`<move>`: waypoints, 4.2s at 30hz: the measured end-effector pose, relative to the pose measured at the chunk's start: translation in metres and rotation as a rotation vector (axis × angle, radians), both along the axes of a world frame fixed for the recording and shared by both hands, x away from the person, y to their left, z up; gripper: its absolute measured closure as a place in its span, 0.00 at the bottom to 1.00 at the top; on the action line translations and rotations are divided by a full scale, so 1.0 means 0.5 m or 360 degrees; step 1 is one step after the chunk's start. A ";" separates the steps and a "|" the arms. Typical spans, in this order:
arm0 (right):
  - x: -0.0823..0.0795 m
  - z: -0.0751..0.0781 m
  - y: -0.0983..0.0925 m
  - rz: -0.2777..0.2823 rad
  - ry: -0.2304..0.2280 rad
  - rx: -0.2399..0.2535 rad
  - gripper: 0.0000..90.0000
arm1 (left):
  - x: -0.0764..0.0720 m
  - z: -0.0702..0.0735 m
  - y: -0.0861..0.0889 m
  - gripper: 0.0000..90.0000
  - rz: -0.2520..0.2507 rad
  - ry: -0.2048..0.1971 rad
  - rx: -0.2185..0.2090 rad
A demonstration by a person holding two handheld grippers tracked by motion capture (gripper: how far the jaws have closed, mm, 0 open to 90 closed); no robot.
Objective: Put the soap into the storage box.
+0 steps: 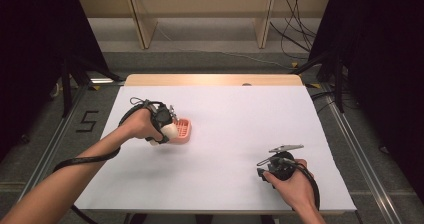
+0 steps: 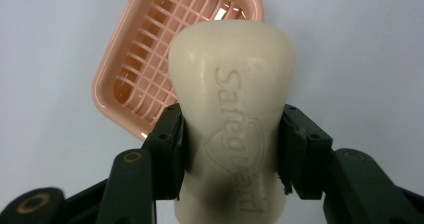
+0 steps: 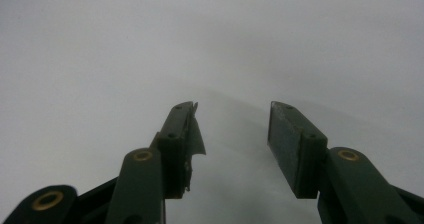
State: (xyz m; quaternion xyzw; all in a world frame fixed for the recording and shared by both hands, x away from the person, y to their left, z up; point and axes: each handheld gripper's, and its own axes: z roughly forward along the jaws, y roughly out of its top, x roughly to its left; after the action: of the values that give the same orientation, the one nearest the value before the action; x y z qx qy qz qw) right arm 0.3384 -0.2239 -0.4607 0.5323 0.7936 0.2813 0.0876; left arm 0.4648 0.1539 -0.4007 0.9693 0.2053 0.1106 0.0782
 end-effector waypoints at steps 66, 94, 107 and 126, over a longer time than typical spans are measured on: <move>-0.004 -0.001 -0.012 -0.0019 -0.0006 -0.0009 0.60 | 0.070 -0.021 -0.034 0.55 -0.0187 -0.0069 0.0084; -0.004 -0.003 -0.010 -0.0034 0.0005 -0.0007 0.60 | 0.092 -0.037 -0.034 0.55 -0.0190 -0.0051 0.0095; -0.005 -0.002 -0.011 -0.0018 0.0003 0.0011 0.60 | 0.101 -0.049 -0.040 0.55 -0.0207 -0.0039 0.0111; -0.003 -0.003 -0.013 0.0005 -0.0017 0.0002 0.60 | 0.106 -0.064 -0.045 0.55 -0.0220 -0.0025 0.0127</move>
State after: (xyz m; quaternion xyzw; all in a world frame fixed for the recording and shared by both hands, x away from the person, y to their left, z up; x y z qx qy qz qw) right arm 0.3367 -0.2303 -0.4624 0.5295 0.7939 0.2847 0.0911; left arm 0.5177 0.1314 -0.4329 0.9826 0.1328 0.1207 0.0487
